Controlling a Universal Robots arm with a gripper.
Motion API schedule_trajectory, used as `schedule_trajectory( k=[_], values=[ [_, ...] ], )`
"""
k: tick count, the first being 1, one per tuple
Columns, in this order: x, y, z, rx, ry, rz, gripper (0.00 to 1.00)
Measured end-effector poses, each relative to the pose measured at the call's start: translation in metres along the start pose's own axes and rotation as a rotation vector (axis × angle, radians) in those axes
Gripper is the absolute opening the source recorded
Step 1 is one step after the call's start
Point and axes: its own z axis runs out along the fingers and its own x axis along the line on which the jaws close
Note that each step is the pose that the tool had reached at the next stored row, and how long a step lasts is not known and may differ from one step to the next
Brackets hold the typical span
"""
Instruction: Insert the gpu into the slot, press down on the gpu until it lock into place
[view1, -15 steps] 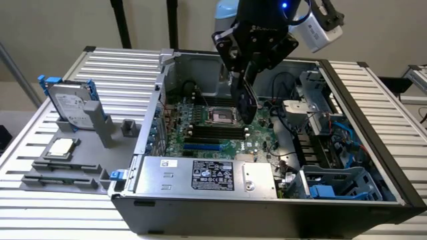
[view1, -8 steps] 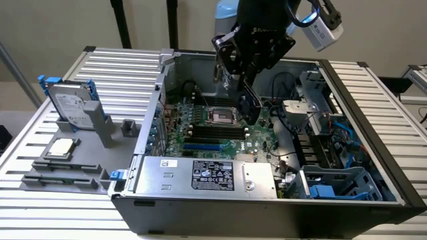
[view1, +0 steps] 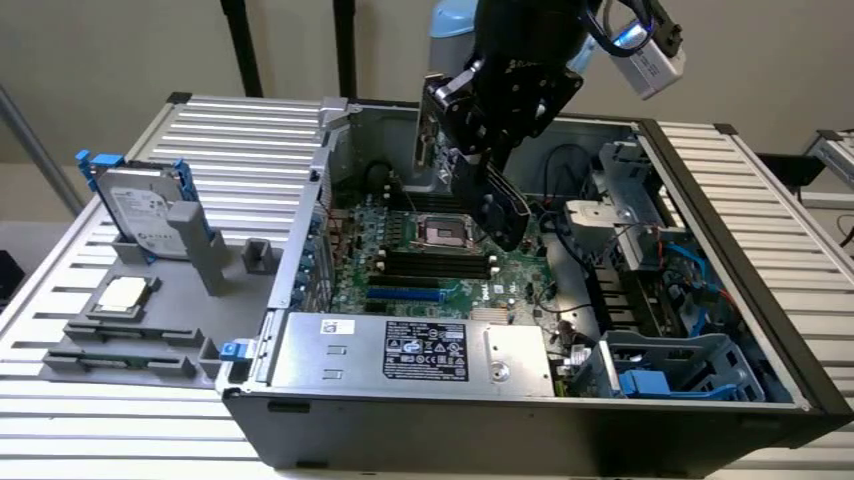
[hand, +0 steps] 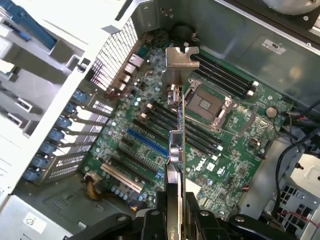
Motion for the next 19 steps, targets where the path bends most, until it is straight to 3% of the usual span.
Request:
schedule_trajectory(
  k=[11,15,19],
  values=[
    [-0.0001,-0.0003,0.0033,0.0068,0.0146,-0.199,0.26],
    [-0.0002,-0.0004,0.0048,0.0065,0.0171,-0.273,0.26],
    [-0.0003,-0.0006,0.0071,0.0023,0.0171,-0.346,0.26]
  ],
)
